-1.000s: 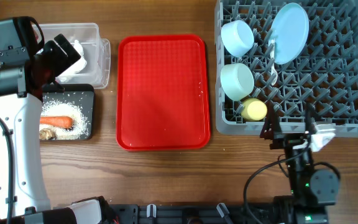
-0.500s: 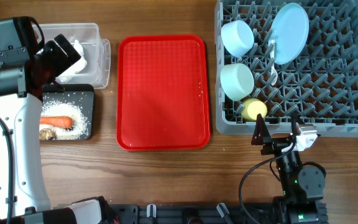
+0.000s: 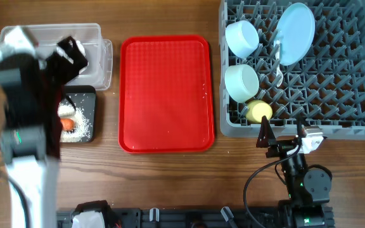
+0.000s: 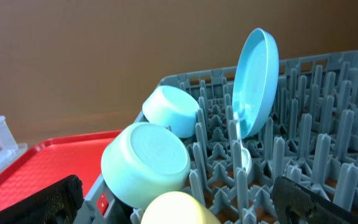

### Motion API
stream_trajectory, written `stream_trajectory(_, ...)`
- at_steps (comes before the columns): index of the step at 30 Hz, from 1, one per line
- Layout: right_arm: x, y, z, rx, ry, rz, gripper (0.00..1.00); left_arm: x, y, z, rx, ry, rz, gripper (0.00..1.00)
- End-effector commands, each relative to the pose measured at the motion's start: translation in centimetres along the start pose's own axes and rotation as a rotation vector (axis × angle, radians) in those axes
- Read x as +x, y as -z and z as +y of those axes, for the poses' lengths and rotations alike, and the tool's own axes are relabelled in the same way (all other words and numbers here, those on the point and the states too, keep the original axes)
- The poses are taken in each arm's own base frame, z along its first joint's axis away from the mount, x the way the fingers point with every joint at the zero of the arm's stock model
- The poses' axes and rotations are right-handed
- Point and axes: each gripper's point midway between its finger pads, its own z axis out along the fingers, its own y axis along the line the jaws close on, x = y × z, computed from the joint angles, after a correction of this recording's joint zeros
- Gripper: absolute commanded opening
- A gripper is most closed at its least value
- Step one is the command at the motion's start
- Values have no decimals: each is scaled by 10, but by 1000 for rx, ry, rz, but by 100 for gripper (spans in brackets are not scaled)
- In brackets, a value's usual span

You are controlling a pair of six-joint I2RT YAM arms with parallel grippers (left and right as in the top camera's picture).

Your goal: Sort waste into correct bins and load items into the dishwasher rack

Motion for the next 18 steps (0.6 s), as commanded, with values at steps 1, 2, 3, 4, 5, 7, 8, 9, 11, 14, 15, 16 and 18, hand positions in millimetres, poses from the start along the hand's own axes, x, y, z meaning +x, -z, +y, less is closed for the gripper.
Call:
stream_trajectory(1,0,0,2,-9,-3,1,100,44,35,20,76,0,-108,100)
stream_trajectory(2,0,0,2,-9,-4,1,100,55,43,26,90,1,-139,100)
stream_trajectory(3,0,0,2,-9,-4,1,100,66,50,32,101,2,-160,100)
stream_trajectory(4,0,0,2,-9,-4,1,100,78,54,39,109,4,-175,100)
stream_trajectory(5,0,0,2,-9,-4,1,100,90,58,44,120,5,-197,100)
stream_trajectory(7,0,0,2,-9,-4,1,100,108,61,53,142,14,-235,100)
stream_trajectory(8,0,0,2,-9,-4,1,100,114,62,55,161,14,-252,100)
stream_trajectory(9,0,0,2,-9,-4,1,100,117,63,55,178,14,-272,100)
stream_trajectory(11,0,0,2,-9,-4,1,100,120,66,57,199,16,-315,100)
stream_trajectory(14,0,0,2,-9,-3,1,100,121,72,56,224,17,-363,100)
stream_trajectory(15,0,0,2,-9,-3,1,100,122,73,57,225,18,-371,100)
stream_trajectory(16,0,0,2,-9,-4,1,100,123,73,58,223,21,-382,100)
stream_trajectory(18,0,0,2,-9,-4,1,100,128,72,62,222,22,-390,100)
